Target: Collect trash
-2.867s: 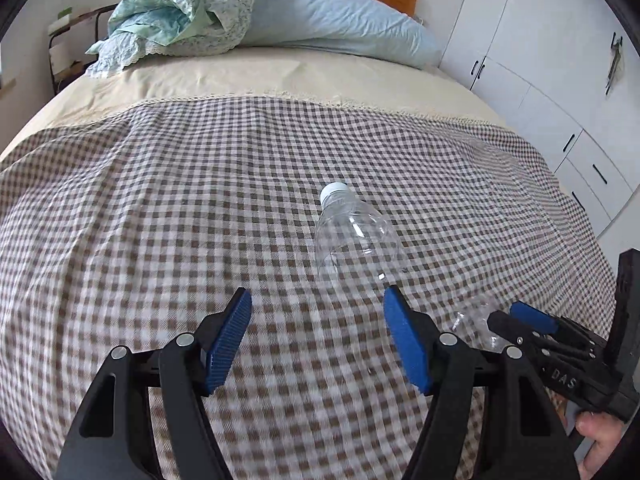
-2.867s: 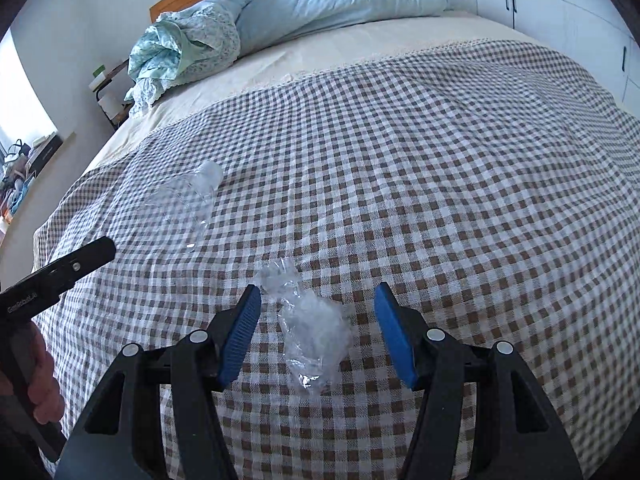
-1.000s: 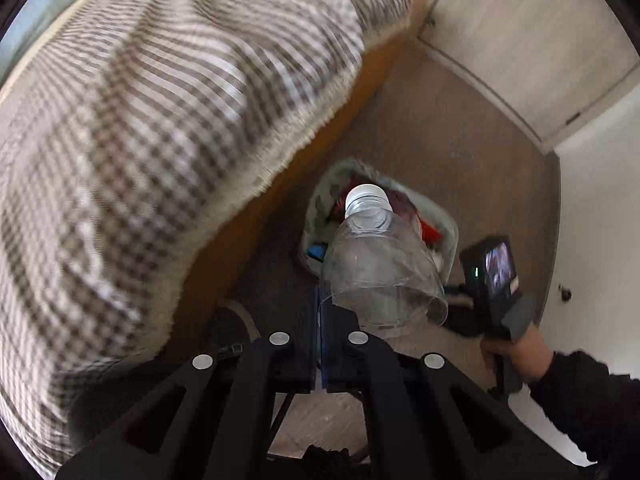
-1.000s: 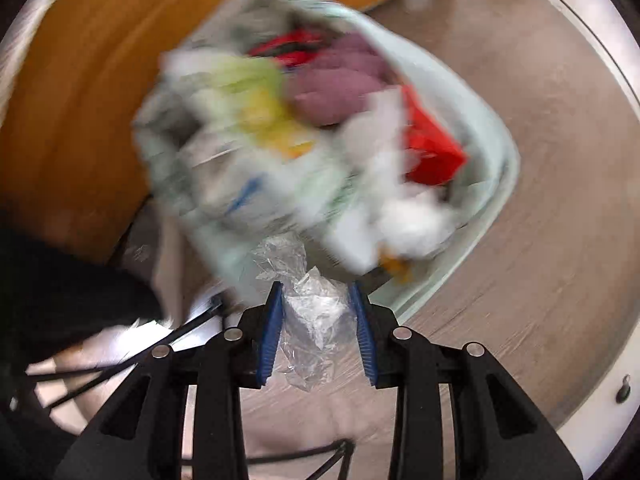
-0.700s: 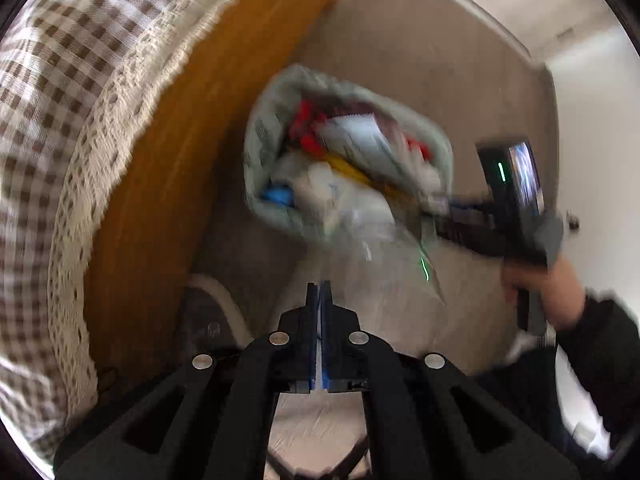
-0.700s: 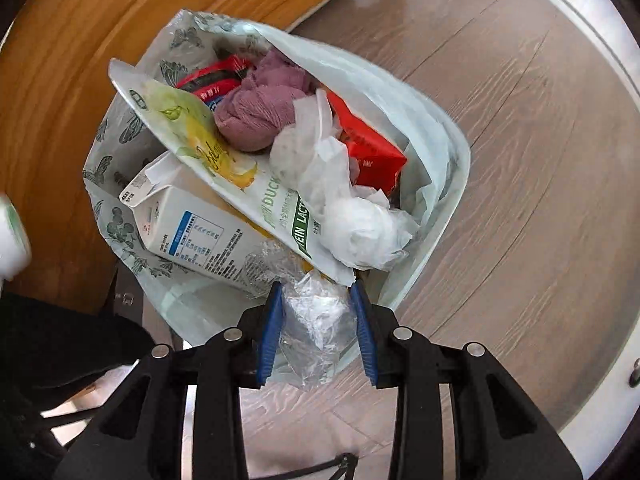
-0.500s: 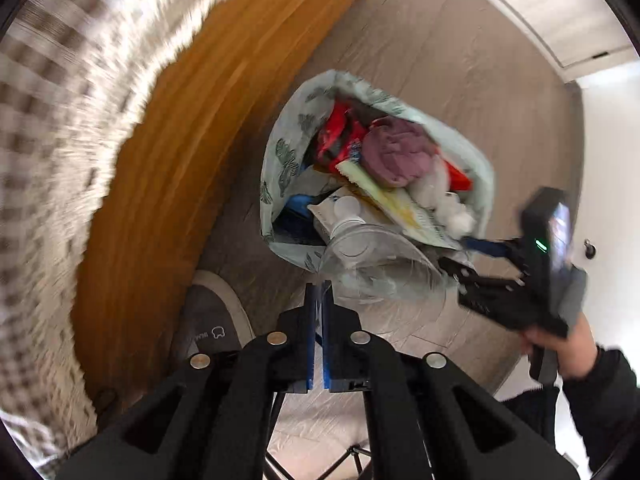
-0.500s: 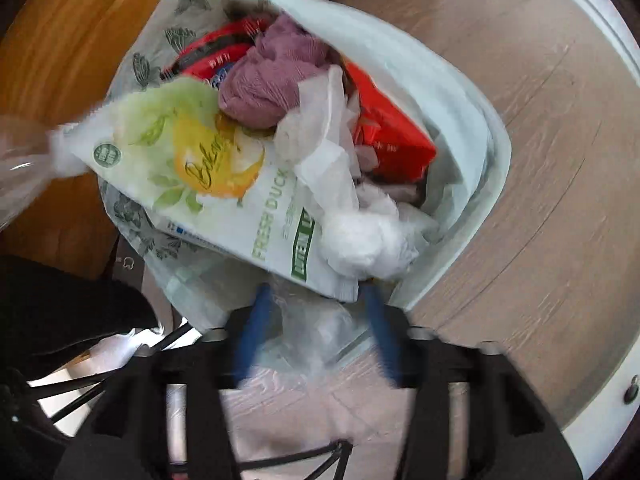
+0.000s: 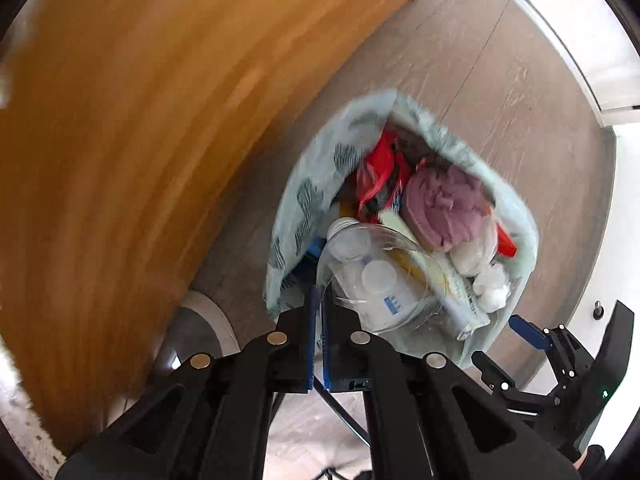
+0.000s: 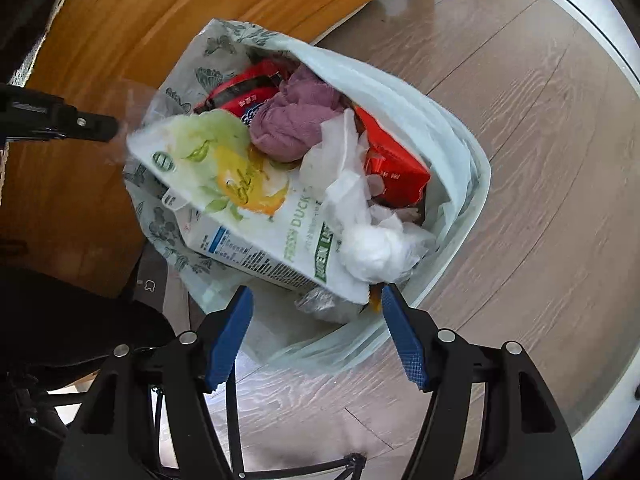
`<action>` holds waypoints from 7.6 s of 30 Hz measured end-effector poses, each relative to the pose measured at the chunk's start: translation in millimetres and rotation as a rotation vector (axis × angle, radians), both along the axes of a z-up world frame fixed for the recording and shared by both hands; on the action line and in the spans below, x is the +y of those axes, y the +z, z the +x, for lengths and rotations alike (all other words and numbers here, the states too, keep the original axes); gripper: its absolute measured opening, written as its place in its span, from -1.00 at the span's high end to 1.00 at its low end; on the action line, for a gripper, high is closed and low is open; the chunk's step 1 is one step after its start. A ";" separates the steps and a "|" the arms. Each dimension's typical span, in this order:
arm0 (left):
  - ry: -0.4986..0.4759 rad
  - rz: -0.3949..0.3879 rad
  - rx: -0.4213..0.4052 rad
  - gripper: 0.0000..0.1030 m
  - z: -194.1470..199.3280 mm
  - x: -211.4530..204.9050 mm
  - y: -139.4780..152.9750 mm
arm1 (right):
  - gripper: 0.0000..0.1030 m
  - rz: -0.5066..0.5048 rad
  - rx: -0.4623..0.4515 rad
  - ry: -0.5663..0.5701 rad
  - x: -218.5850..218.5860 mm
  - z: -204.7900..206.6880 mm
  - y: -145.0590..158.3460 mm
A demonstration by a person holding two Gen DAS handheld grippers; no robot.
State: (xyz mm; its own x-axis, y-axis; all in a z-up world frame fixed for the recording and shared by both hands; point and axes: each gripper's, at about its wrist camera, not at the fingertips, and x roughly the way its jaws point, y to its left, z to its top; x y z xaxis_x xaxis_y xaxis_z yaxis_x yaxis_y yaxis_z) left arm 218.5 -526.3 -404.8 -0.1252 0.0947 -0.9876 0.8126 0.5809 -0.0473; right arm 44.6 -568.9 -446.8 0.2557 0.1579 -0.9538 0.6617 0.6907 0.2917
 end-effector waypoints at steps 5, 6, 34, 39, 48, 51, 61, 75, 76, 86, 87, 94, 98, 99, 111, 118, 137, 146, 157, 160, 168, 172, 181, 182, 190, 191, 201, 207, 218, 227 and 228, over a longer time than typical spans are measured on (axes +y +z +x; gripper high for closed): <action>0.036 0.023 -0.094 0.93 3.3 0.5 -24.0 | -0.25 -0.003 -0.008 0.003 -0.7 7.5 -2.1; 0.032 0.026 -0.108 0.85 2.4 2.3 -27.7 | -0.25 -0.007 -0.010 0.003 -0.7 7.9 -0.7; -0.161 -0.285 -0.091 -0.14 -57.9 0.4 148.5 | -0.25 -0.237 -0.004 -0.013 -10.3 14.1 97.3; -0.132 -0.363 -0.113 -0.22 -50.3 28.8 191.4 | -0.25 -0.301 -0.004 0.002 -6.2 18.6 132.1; 0.003 -0.538 -0.256 -0.36 -27.1 106.5 288.2 | -0.39 -0.471 -0.142 0.058 15.4 49.6 235.9; 0.087 -0.592 -0.364 -0.62 -19.1 150.4 320.6 | -0.39 -0.513 -0.221 0.103 35.7 71.8 272.5; 0.412 -0.666 -0.666 -0.78 -8.6 327.5 409.5 | -0.39 -0.596 -0.500 0.406 164.5 151.9 367.2; 0.702 -0.618 -1.101 -0.85 -76.2 509.8 497.6 | -0.49 -0.671 -0.855 0.638 332.2 166.4 474.3; 0.712 -0.616 -1.126 -0.85 -85.2 513.8 500.0 | -0.49 -0.682 -0.882 0.644 337.4 160.3 479.4; 0.756 -0.634 -1.272 -0.85 -151.9 512.7 499.7 | -0.64 -0.750 -0.989 0.534 321.9 103.9 487.7; 0.760 -0.647 -1.268 -0.85 -156.4 510.7 494.9 | -0.64 -0.750 -0.978 0.528 320.0 99.3 485.2; 0.754 -0.653 -1.288 -0.85 -193.1 498.4 470.4 | -0.64 -0.661 -0.942 0.495 306.0 57.3 459.4; 0.681 -0.643 -1.278 -0.85 -209.7 487.6 463.9 | -0.70 -0.635 -0.917 0.530 310.1 48.1 448.8; 0.658 -0.642 -1.287 -0.85 -214.0 486.8 463.5 | -0.70 -0.638 -0.914 0.537 311.5 44.8 447.2; 0.737 -0.650 -1.258 -0.85 -224.9 504.2 448.9 | -0.70 -0.676 -0.907 0.539 309.9 17.5 429.1; 0.747 -0.664 -1.324 -0.85 -273.5 509.9 458.3 | -0.70 -0.690 -0.973 0.537 315.3 -26.9 436.3; 0.726 -0.701 -1.460 -0.85 -326.0 508.8 465.1 | -0.70 -0.752 -1.117 0.469 329.7 -96.6 449.6; 0.722 -0.705 -1.462 -0.85 -326.6 510.3 465.5 | -0.70 -0.743 -1.110 0.474 330.1 -94.9 446.4; 0.715 -0.704 -1.466 -0.85 -328.5 511.3 466.0 | -0.70 -0.736 -1.108 0.475 328.4 -96.4 445.1; 0.714 -0.699 -1.466 -0.85 -328.6 511.3 465.8 | -0.70 -0.737 -1.106 0.469 327.6 -97.0 444.4; 0.709 -0.700 -1.469 -0.85 -327.2 510.6 467.6 | -0.70 -0.749 -1.108 0.471 330.3 -98.7 444.9; 0.710 -0.697 -1.468 -0.85 -327.3 509.8 467.0 | -0.70 -0.746 -1.110 0.466 329.2 -99.1 445.5; 0.714 -0.697 -1.469 -0.85 -326.0 510.6 468.3 | -0.70 -0.740 -1.108 0.463 330.1 -98.7 446.8; 0.715 -0.696 -1.469 -0.85 -325.9 510.6 467.8 | -0.70 -0.739 -1.108 0.463 330.4 -98.6 446.9; 0.716 -0.697 -1.470 -0.85 -325.9 510.5 467.7 | -0.70 -0.751 -1.114 0.475 330.3 -99.2 446.8; 0.715 -0.697 -1.470 -0.85 -325.9 510.7 467.3 | -0.70 -0.751 -1.116 0.478 330.7 -99.4 447.0; 0.714 -0.696 -1.473 -0.85 -326.1 510.6 467.3 | -0.70 -0.746 -1.116 0.479 326.7 -99.5 446.0; 0.711 -0.694 -1.479 -0.85 -327.8 509.6 466.5 | -0.70 -0.747 -1.117 0.482 326.8 -100.0 446.3; 0.702 -0.690 -1.473 -0.85 -327.5 508.1 465.5 | -0.70 -0.744 -1.114 0.489 326.4 -99.8 446.3; 0.693 -0.669 -1.478 -0.85 -327.2 505.4 464.7 | -0.70 -0.745 -1.112 0.487 325.8 -97.8 446.8; 0.692 -0.663 -1.479 -0.85 -327.0 505.1 464.5 | -0.70 -0.746 -1.110 0.486 326.0 -97.9 446.8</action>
State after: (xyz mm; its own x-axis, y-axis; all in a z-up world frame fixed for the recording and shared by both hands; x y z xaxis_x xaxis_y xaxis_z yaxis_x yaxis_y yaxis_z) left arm -108.4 -21.3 59.7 0.9892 -0.0117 -0.1462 0.0243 0.9961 0.0845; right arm -53.3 -243.0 0.0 0.9809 0.0033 -0.1947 -0.0100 0.9994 -0.0333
